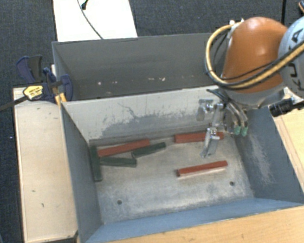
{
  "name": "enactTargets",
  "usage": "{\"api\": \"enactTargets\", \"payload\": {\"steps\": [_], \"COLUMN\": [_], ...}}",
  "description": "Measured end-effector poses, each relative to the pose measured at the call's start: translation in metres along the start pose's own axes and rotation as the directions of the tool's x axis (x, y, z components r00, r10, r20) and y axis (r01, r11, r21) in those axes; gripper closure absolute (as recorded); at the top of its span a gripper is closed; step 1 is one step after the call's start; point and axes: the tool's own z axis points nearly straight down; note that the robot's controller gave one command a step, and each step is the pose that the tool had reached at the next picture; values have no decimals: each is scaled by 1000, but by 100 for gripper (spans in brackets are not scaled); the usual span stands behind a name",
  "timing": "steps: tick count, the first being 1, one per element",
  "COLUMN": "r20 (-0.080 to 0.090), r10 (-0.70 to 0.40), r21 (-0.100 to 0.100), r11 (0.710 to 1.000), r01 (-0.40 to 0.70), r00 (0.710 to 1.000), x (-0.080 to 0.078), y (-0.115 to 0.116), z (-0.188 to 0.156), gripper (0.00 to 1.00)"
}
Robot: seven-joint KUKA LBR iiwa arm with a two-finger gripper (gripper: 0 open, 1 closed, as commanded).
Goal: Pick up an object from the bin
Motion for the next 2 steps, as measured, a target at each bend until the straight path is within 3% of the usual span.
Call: {"api": "enactTargets", "payload": {"steps": [1, 2], "r20": [-9, -5], "r10": [-39, -30], "r21": [1, 0], "r11": [999, 1000], "r01": [39, 30], "r00": [999, 1000], "x": [16, 9], "y": [-46, -36], "z": [131, 151], "gripper": [0, 0]}}
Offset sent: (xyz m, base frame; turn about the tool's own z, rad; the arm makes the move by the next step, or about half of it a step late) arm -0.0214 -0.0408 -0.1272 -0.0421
